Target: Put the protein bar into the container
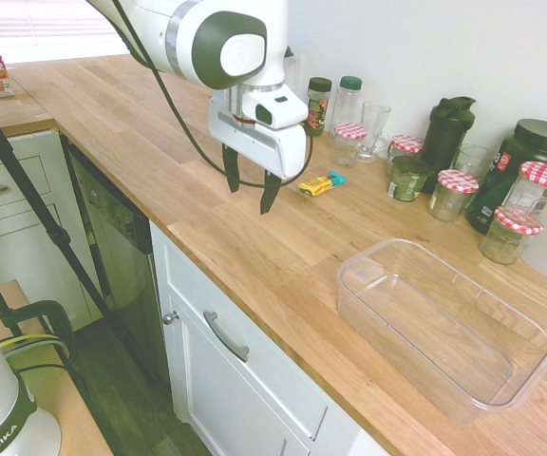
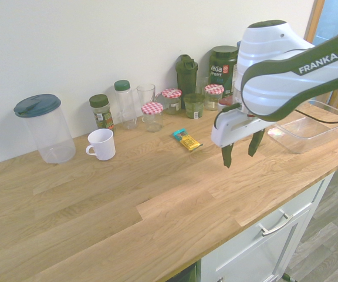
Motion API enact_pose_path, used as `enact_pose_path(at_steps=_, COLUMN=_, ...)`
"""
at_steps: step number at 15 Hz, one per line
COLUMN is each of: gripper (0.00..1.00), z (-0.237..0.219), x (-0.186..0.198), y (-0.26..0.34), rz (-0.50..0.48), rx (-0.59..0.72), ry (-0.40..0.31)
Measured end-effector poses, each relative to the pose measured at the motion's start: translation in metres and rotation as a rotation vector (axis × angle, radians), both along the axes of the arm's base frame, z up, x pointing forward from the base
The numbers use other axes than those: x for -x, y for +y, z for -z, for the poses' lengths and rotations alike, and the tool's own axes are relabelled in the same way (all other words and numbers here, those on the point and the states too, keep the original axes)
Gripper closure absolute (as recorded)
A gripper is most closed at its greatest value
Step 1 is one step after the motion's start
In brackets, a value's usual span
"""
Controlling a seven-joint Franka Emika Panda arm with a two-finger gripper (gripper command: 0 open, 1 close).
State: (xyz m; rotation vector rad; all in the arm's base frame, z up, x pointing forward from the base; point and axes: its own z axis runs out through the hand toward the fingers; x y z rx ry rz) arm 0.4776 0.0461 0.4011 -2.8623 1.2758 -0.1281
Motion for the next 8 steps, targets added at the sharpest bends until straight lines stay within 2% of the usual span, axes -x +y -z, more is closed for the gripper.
enact_pose_path(at_steps=4, gripper=0.0, z=0.004, x=-0.057, y=-0.009, rz=0.025, rx=0.029, ry=0.001)
enact_pose_path(at_steps=8, gripper=0.0, z=0.005, x=-0.106, y=-0.005, rz=-0.003, rx=0.029, ry=0.007)
